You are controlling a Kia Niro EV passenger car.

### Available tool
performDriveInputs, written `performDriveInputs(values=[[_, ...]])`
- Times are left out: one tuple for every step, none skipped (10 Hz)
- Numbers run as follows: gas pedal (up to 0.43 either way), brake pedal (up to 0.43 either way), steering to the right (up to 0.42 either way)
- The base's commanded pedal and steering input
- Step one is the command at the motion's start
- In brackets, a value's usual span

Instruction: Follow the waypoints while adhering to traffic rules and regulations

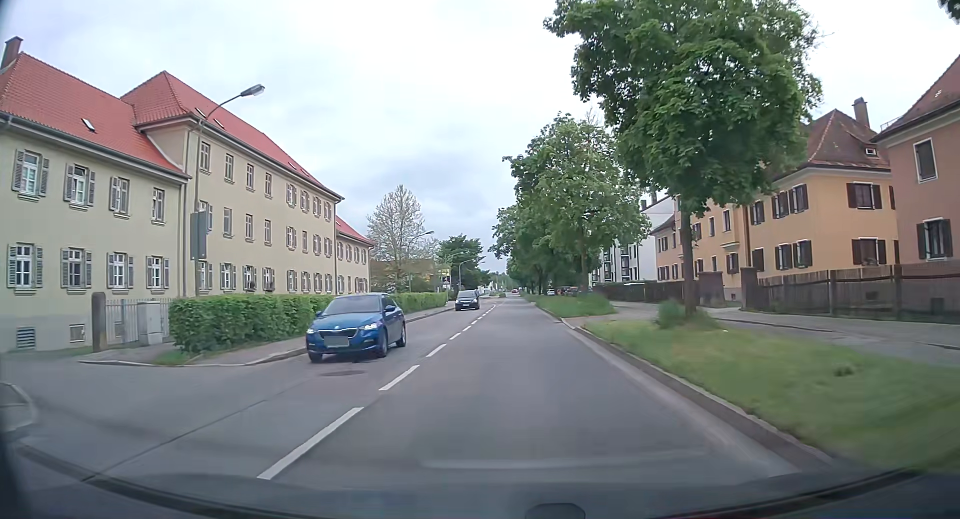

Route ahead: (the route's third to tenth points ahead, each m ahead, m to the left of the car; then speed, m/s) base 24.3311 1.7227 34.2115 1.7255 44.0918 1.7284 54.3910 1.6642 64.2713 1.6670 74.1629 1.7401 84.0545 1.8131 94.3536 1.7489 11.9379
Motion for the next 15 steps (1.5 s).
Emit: performDriveInputs(values=[[0.130, 0.000, 0.001], [0.130, 0.000, 0.001], [0.130, 0.000, 0.002], [0.130, 0.000, 0.001], [0.130, 0.000, 0.001], [0.130, 0.000, 0.001], [0.130, 0.000, 0.001], [0.138, 0.000, 0.001], [0.138, 0.000, 0.001], [0.138, 0.000, 0.001], [0.138, 0.000, 0.001], [0.138, 0.000, 0.000], [0.138, 0.000, -0.001], [0.138, 0.000, -0.003], [0.138, 0.000, -0.004]])
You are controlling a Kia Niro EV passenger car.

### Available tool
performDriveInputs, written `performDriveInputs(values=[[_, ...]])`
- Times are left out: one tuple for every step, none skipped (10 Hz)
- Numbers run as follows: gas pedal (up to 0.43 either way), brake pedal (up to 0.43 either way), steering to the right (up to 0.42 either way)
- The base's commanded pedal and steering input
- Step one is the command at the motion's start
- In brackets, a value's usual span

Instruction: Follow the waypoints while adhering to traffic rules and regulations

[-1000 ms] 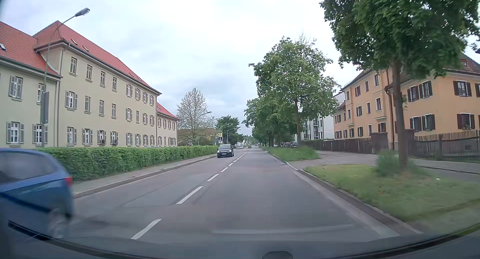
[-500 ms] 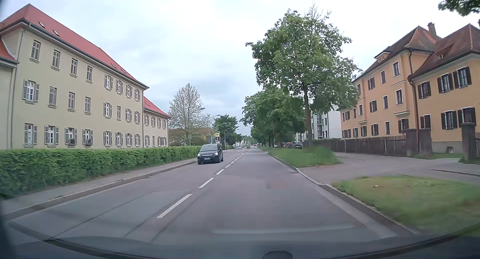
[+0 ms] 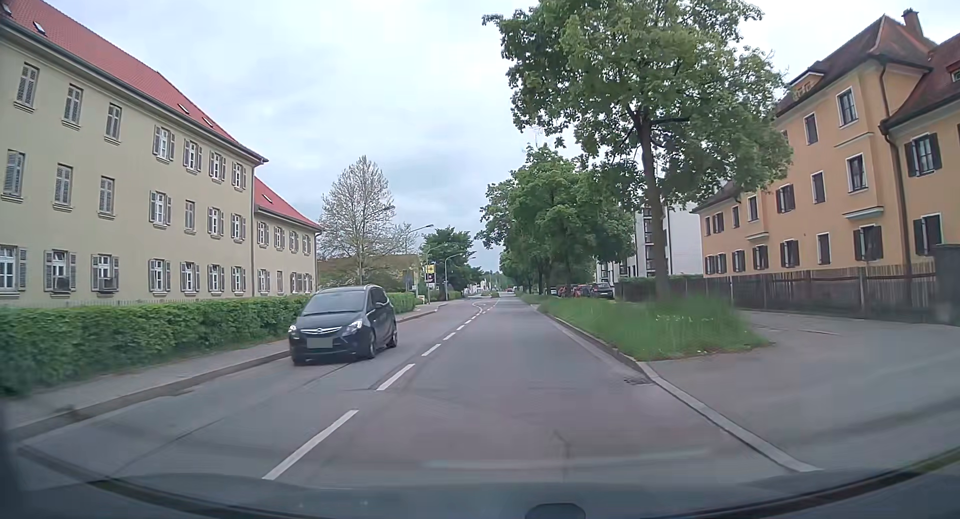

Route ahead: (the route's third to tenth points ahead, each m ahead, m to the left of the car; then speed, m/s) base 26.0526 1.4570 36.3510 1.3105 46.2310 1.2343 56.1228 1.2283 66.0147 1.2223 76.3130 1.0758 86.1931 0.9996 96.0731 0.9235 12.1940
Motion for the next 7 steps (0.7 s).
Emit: performDriveInputs(values=[[0.138, 0.000, -0.004], [0.138, 0.000, -0.004], [0.130, 0.000, -0.003], [0.138, 0.000, -0.003], [0.138, 0.000, -0.003], [0.130, 0.000, -0.002], [0.130, 0.000, -0.001]])
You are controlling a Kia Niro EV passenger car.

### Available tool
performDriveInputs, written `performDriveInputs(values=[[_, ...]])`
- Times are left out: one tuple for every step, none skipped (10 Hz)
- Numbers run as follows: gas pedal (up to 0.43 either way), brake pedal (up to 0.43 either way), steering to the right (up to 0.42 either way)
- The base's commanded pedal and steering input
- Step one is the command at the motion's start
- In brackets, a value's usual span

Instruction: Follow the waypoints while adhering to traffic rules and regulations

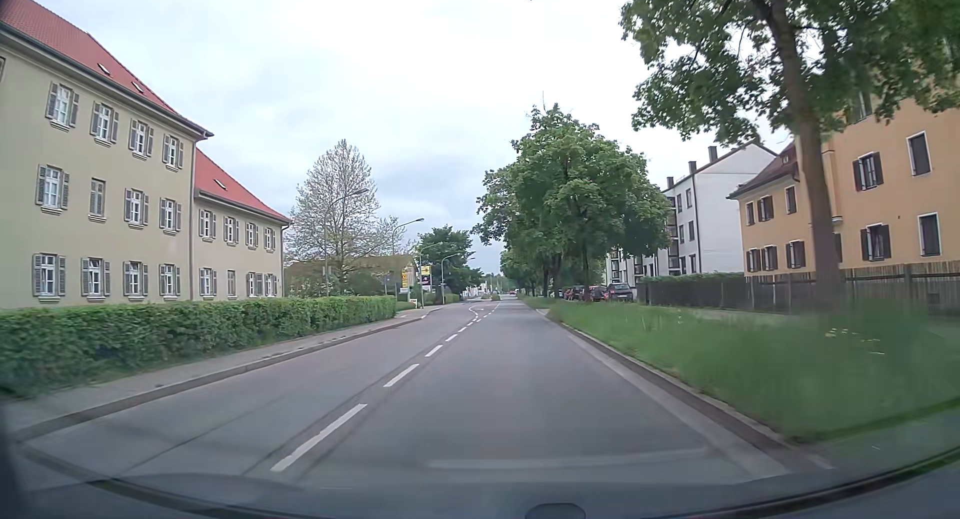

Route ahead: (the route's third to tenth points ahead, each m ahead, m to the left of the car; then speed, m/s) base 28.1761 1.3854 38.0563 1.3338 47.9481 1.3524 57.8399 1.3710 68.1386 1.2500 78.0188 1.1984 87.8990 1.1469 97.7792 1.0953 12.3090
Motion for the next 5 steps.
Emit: performDriveInputs(values=[[0.130, 0.000, -0.002], [0.130, 0.000, -0.002], [0.130, 0.000, -0.002], [0.130, 0.000, -0.002], [0.130, 0.000, -0.002]])
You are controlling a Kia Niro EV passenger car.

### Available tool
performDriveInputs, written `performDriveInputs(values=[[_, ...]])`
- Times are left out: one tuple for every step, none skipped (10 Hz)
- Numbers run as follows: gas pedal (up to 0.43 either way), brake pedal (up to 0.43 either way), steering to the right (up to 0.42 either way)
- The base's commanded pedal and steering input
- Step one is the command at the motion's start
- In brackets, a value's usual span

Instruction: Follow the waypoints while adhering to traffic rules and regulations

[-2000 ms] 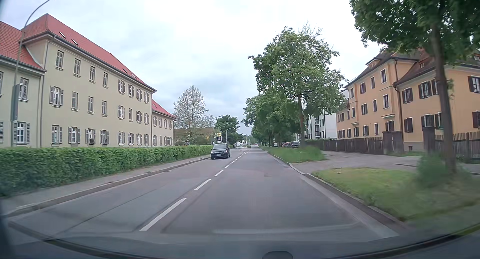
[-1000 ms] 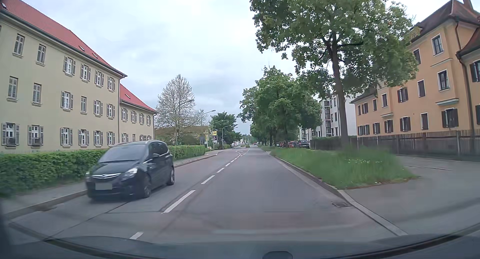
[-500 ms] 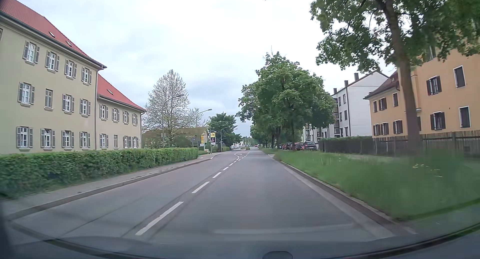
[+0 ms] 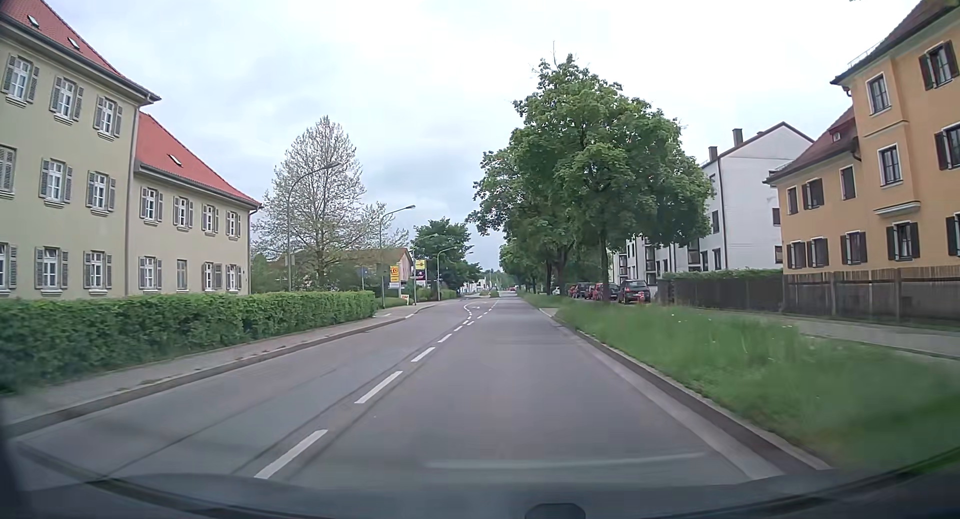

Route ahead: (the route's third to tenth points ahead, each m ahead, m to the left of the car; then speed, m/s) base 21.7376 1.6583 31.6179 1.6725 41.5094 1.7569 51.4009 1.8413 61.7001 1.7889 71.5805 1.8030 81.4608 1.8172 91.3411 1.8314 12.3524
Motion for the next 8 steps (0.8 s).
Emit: performDriveInputs(values=[[0.130, 0.000, -0.002], [0.130, 0.000, -0.002], [0.130, 0.000, -0.002], [0.130, 0.000, -0.002], [0.130, 0.000, -0.002], [0.130, 0.000, -0.002], [0.130, 0.000, -0.002], [0.130, 0.000, -0.002]])
